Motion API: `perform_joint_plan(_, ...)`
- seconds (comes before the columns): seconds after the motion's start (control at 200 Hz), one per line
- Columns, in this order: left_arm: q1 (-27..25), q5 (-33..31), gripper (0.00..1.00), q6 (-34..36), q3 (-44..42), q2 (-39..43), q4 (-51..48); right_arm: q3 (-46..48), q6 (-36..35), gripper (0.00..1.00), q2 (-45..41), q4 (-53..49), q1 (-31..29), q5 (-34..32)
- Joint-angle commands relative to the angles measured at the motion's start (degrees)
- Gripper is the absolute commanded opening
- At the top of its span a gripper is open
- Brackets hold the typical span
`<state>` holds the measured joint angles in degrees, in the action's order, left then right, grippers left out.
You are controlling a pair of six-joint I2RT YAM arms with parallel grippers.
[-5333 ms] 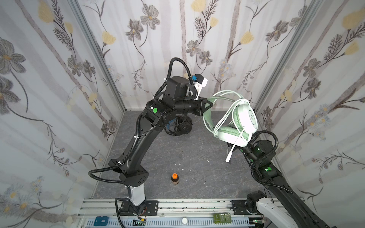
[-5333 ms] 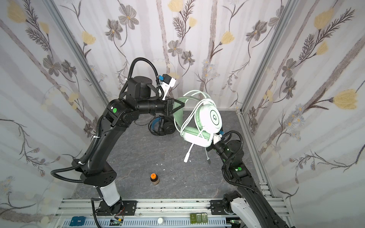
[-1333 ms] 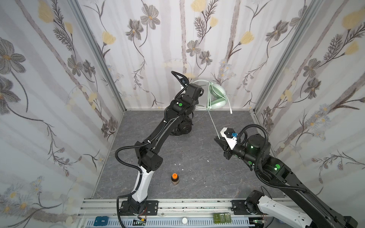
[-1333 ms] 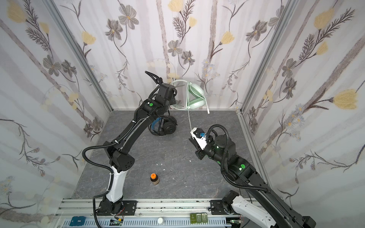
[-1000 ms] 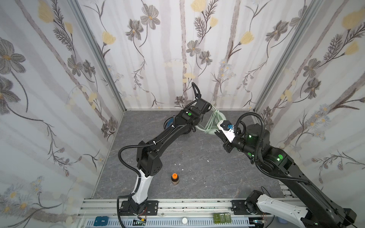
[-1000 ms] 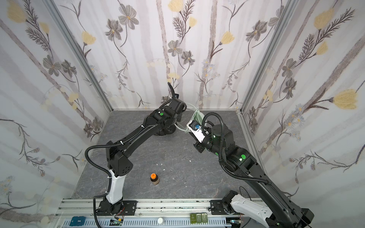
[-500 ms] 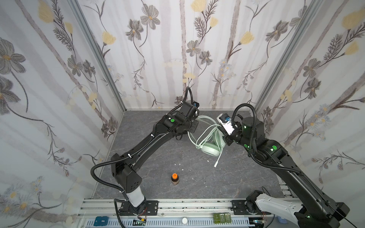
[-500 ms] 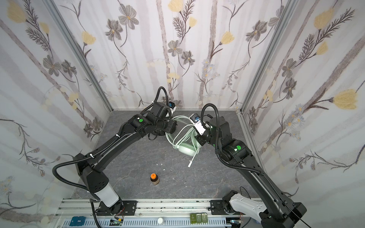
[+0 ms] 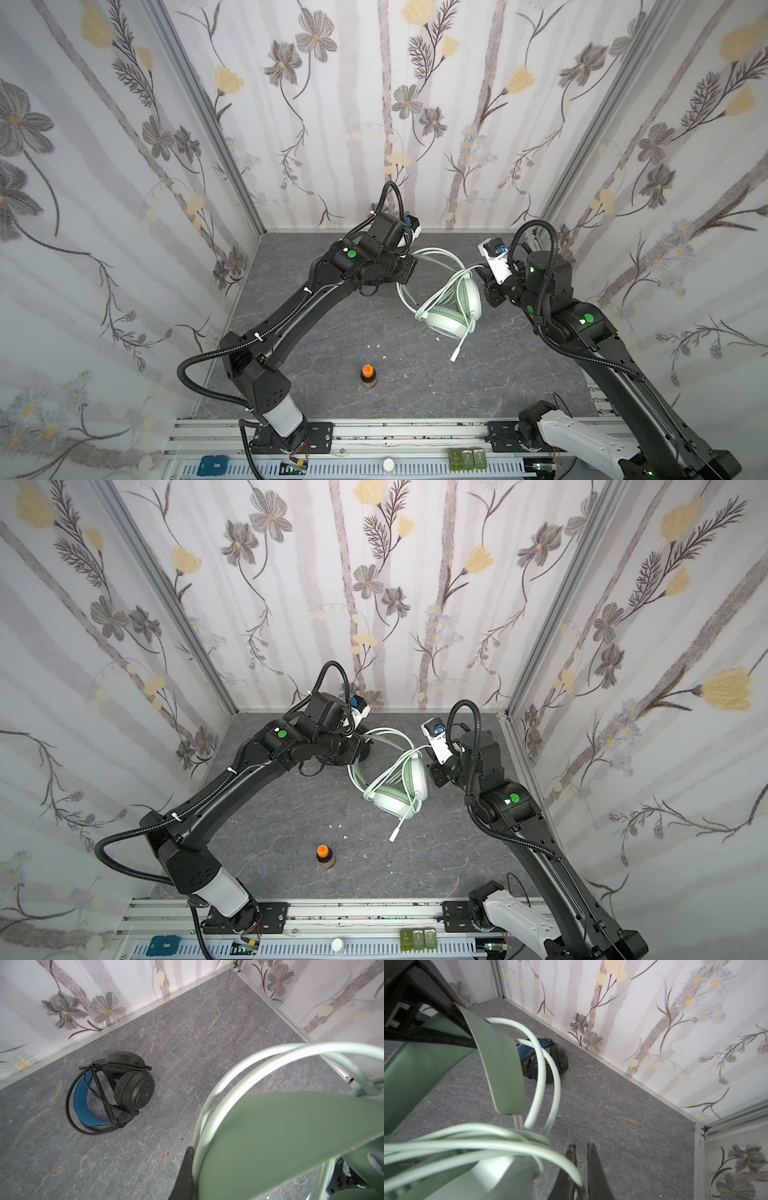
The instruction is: Wrap the headphones
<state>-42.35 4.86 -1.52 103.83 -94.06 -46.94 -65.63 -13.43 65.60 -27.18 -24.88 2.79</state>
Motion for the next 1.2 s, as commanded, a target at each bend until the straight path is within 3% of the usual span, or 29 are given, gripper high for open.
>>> perform_joint_plan(0.0,0.2,3.8,0.0,-1.1,1.3,0.6,0.3,2.0,3.0,0.01,-0.6,5.4,1.1,1.7)
perform_joint_plan(0.21,0.2,5.3,0.0,-2.5,2.7,0.3,1.4,6.6,4.3,0.09,-1.9,10.5,2.4,6.1)
perform_joint_plan(0.495,0.4,4.7,0.0,-2.8,3.4,0.2,0.9,11.6,5.6,0.3,-3.2,14.3,3.1,7.6)
perform_joint_plan(0.999,0.7,1.3,0.0,-4.7,4.8,-1.4,-1.0,15.2,8.7,0.69,-3.4,14.9,5.8,4.6)
perform_joint_plan(1.194,1.2,-1.0,0.0,-6.6,4.5,-1.7,-0.5,15.2,10.2,0.76,-2.9,13.2,8.3,1.2)
